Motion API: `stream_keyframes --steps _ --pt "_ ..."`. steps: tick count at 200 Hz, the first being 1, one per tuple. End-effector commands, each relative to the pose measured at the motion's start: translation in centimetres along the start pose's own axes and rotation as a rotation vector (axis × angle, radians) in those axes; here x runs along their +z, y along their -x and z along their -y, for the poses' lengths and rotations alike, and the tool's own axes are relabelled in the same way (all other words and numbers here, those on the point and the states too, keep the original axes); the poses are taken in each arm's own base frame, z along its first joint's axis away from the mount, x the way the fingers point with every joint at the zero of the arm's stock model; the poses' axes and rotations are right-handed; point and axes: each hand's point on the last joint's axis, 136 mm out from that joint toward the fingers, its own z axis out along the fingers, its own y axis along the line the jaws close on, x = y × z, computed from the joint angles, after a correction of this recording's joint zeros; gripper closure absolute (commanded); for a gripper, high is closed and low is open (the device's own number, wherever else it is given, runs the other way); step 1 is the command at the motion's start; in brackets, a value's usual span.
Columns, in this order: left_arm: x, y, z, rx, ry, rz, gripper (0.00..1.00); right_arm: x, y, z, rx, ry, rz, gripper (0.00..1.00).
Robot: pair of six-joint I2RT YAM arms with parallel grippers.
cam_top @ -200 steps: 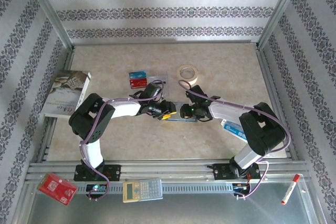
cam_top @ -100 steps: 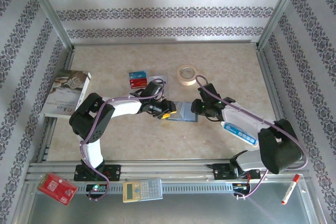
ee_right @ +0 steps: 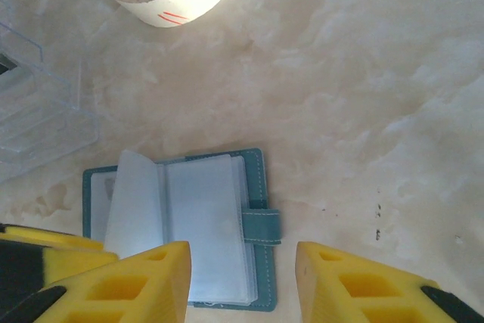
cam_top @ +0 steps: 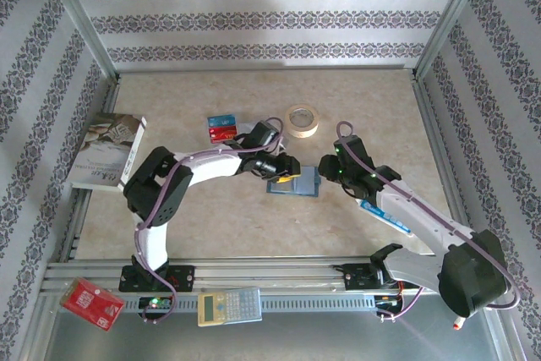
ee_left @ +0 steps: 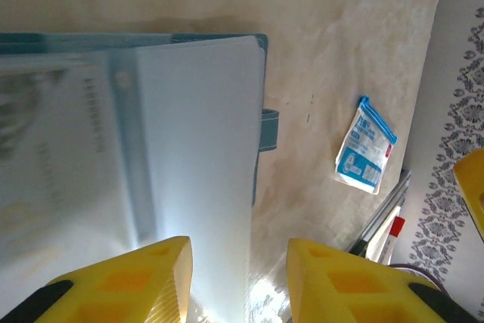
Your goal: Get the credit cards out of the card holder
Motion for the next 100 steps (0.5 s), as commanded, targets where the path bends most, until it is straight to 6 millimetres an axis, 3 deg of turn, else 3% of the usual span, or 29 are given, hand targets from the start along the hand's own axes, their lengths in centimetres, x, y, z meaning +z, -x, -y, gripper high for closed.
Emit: stream_keyframes --steps 1,29,47,79,100 --pt "1.9 -0.5 1.3 0.035 -0.047 -0.054 0.61 -0.3 0.0 0.7 0.032 -0.008 0.013 0.57" --pt "3.8 -0.9 1.5 0.044 -0.036 -0.086 0.60 -0.7 0.4 0.7 0.036 0.004 0.027 0.57" --pt "3.7 -0.8 1.9 0.050 -0.042 -0.090 0.59 -0.7 0.5 0.4 0.032 0.021 0.024 0.57" --pt "0.2 0.9 2.9 0.066 -0.078 0.001 0.52 -0.1 0.2 -1.4 -0.017 0.083 -0.023 0.55" --pt "-2.8 2.2 1.3 0.016 -0.081 0.075 0.50 0.3 -0.2 -3.0 -0.089 0.107 -0.049 0.52"
